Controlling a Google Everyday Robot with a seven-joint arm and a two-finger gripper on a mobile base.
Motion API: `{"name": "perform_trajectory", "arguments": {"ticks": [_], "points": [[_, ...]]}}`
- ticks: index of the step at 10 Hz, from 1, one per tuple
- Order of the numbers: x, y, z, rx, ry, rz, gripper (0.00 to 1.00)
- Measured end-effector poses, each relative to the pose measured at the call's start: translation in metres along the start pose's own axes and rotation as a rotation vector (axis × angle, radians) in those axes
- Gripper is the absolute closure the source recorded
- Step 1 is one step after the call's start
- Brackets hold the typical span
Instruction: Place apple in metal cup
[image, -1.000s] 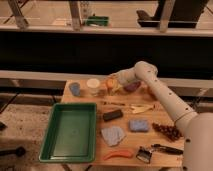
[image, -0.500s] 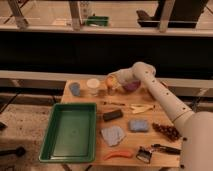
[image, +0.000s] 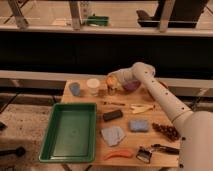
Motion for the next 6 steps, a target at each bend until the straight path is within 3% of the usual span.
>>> {"name": "perform_trajectory", "arguments": {"ticks": [2, 6], "points": [[-0.0041, 0.0013, -0.0023, -0.002, -0.002, -0.003, 0.95], [-0.0073, 0.0030, -0.0029, -0.009, -0.005, -0.007, 0.57]]}}
